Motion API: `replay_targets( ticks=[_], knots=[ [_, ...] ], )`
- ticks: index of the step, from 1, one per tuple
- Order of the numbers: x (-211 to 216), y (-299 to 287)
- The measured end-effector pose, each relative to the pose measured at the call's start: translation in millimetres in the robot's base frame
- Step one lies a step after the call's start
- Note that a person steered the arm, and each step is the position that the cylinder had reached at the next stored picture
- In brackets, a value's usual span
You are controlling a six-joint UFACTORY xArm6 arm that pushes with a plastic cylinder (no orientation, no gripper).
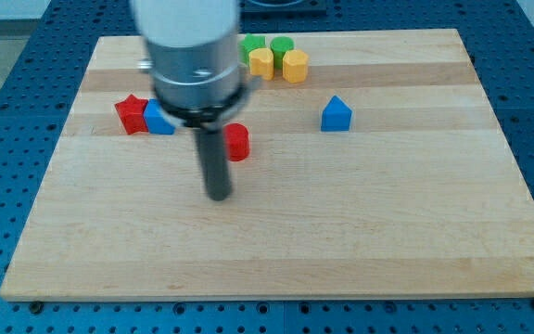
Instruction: Move the blue cube towards the center of the board
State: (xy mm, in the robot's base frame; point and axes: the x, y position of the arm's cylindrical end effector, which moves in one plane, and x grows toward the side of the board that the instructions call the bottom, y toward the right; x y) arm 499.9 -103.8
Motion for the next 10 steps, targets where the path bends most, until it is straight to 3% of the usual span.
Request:
replay_targets(
  ticks=[3,6,10],
  knots=[
    [-78.4,-142.3],
    [-121.8,-139.9],
    [-112.7,-71.1]
  ],
)
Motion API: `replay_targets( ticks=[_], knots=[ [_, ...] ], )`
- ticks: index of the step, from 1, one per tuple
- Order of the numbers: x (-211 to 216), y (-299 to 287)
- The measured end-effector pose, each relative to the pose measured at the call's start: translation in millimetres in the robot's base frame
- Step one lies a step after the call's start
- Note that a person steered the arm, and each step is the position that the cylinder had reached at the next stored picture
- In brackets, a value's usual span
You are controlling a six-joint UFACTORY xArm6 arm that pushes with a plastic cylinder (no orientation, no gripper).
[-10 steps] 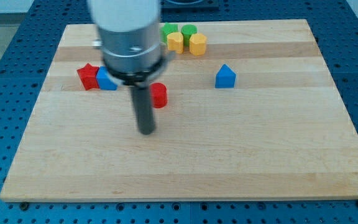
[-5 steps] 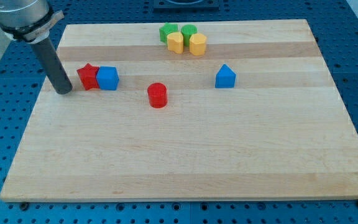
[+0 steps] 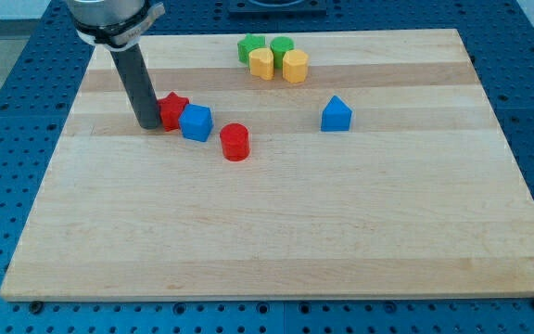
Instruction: Move the blue cube towards the center of the board
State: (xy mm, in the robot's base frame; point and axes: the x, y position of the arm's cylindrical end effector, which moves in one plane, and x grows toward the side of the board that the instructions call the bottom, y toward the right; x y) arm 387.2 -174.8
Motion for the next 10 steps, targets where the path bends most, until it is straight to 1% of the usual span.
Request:
replay_targets(
  ticks=[2,6,7,9,10],
  knots=[
    [10.7,17.2],
    [13.8,98.7],
    [10.8,117.9],
    [-17.5,118.3],
    [-22.2,119.8]
  ],
)
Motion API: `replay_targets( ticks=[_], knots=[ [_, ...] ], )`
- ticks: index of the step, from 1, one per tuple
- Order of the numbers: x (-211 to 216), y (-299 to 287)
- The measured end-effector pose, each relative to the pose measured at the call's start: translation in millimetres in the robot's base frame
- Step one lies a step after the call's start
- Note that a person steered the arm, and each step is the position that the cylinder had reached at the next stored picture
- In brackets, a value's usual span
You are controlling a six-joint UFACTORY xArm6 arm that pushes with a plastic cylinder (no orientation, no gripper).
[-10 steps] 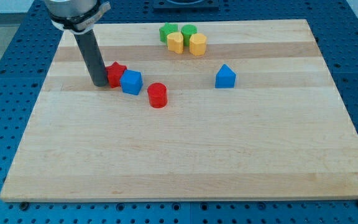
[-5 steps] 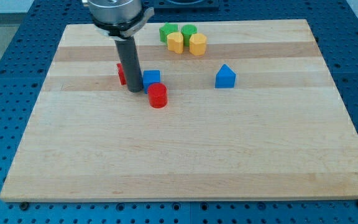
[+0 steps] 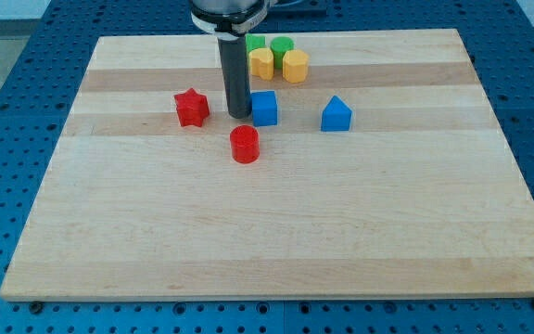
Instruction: Move the blue cube towards the center of the board
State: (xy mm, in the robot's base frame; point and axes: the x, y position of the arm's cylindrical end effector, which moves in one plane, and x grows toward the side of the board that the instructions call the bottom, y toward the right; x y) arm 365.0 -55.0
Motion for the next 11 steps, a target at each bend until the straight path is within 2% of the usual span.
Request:
replay_targets(
  ticks=[5,9,11],
  knots=[
    [-1.8,81.2],
    [21.8,105.9],
    [13.0,115.3]
  ],
)
